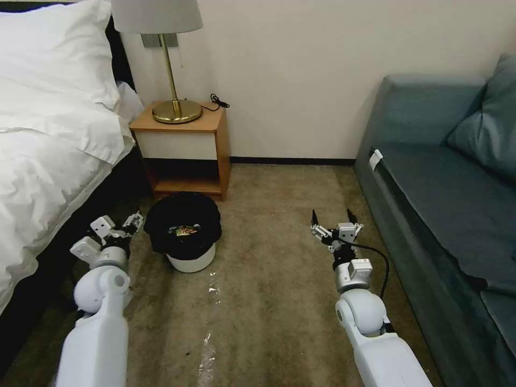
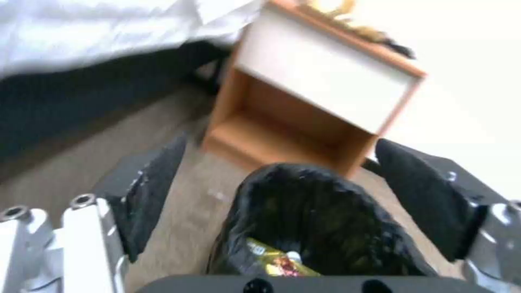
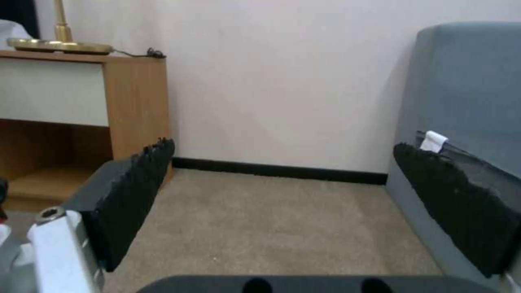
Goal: Pick up the trash bin, then pick up the garbage on the floor and place it into the trash bin.
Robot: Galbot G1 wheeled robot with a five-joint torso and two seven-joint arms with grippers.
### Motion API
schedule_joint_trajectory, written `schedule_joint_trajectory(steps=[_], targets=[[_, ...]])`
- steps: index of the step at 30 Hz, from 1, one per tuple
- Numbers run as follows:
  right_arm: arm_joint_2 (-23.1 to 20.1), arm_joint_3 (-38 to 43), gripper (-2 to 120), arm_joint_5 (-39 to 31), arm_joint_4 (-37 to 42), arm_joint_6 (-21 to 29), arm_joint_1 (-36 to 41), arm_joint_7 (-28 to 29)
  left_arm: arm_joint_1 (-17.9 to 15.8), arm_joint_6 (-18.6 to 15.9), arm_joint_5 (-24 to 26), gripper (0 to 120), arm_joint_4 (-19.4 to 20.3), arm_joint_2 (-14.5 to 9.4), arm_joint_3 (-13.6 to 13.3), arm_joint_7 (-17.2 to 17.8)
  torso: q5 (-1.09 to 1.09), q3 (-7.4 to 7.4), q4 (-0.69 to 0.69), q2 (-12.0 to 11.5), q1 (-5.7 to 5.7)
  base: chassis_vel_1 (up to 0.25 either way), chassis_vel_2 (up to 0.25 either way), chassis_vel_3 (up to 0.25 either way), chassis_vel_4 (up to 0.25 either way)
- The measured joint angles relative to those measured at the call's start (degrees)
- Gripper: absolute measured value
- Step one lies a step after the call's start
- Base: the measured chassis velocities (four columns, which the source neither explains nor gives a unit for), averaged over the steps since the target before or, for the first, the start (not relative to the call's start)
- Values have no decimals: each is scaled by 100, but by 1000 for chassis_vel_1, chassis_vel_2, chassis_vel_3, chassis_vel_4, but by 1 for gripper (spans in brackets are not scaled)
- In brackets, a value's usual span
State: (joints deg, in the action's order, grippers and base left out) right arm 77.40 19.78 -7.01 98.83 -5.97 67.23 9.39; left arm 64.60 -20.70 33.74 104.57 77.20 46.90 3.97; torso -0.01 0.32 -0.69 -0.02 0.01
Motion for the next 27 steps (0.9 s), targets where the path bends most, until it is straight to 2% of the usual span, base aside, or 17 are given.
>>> schedule_joint_trajectory(steps=[1,2,3,5,6,7,11,17,27], targets=[[34,22,100,-21,17,-4,-10,71,146,28,-321,97,136,-131,82,-563,0,0,0,0,0,0,0,0,0],[65,38,100,-48,20,-7,-10,133,242,92,-546,97,207,-234,112,-904,-1,0,1,0,0,0,0,0,0],[65,38,100,-48,20,-7,-10,133,242,92,-546,97,207,-234,112,-904,-1,0,1,0,0,0,0,0,0],[95,46,100,-118,20,-55,16,232,370,346,-793,98,267,-459,100,-1344,0,0,1,0,0,0,0,0,0],[95,46,100,-118,20,-55,16,232,370,346,-793,98,267,-459,100,-1344,0,0,1,0,0,0,0,0,0],[93,43,100,-185,48,-60,64,344,419,555,-965,97,276,-594,93,-1610,0,0,0,0,0,0,0,0,0],[68,4,100,-545,133,-119,149,482,506,821,-1230,97,330,-638,144,-1865,0,0,0,0,0,0,0,0,0],[78,47,100,-382,-67,-444,123,466,671,986,-1267,97,424,-616,107,-2097,0,0,0,0,0,0,0,0,0],[59,148,100,-236,-49,-342,86,404,839,1362,-1281,97,369,-715,-50,-2479,0,0,1,0,0,0,0,0,0]])
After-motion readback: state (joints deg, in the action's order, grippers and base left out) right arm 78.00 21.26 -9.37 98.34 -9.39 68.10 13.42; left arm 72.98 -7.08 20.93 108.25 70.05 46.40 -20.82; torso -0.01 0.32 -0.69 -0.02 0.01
